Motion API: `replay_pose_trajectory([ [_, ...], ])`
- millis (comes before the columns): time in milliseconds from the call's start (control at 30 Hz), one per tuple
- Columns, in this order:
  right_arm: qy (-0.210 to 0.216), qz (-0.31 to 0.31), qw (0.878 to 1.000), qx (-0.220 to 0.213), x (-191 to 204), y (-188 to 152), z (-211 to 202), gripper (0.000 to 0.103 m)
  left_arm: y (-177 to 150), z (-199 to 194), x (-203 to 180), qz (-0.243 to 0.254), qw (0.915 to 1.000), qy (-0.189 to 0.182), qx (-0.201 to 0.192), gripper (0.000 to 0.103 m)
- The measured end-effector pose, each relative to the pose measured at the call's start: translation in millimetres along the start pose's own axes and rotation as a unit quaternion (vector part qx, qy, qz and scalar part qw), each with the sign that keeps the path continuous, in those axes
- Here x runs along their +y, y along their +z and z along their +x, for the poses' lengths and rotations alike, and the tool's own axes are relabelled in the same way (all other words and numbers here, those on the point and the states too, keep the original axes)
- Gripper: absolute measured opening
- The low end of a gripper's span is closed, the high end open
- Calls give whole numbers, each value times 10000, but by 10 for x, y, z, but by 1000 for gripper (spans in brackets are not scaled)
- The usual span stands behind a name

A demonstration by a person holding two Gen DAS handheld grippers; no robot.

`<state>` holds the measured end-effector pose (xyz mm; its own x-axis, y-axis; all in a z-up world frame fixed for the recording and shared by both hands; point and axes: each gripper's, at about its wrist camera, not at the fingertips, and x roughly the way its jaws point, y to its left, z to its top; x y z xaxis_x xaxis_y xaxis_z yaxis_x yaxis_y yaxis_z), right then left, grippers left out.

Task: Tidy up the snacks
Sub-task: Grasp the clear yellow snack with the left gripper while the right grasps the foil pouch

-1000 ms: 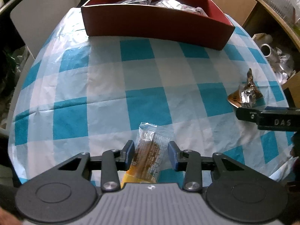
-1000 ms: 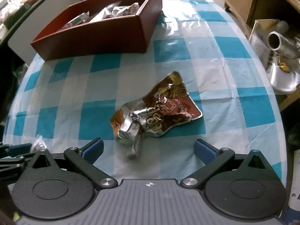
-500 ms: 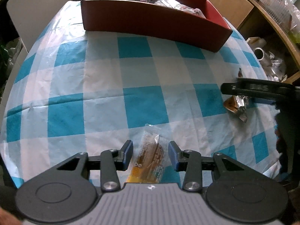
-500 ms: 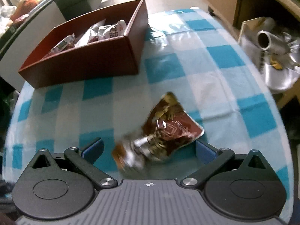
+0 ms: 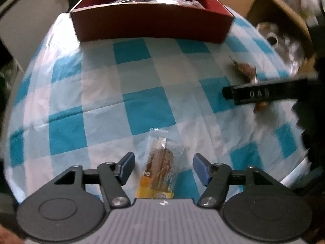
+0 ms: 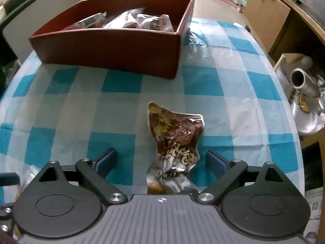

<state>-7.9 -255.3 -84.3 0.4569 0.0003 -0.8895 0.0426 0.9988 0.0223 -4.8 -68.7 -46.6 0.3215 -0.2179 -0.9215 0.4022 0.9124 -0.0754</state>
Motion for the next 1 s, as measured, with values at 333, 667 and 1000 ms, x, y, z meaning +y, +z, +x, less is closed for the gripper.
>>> replay_pose_trajectory([
  [333,212,-161,9996,-44,-11,-32,-112,65,14,-43,86,-143,9994,251,-171,27],
  [667,518,14,9987,-2,-107,0,-121,57,75,-66,227,-509,9984,106,-216,26],
  [1000,416,-491,9979,78,49,-39,-103,63,99,-16,252,-562,9983,-152,-36,26],
])
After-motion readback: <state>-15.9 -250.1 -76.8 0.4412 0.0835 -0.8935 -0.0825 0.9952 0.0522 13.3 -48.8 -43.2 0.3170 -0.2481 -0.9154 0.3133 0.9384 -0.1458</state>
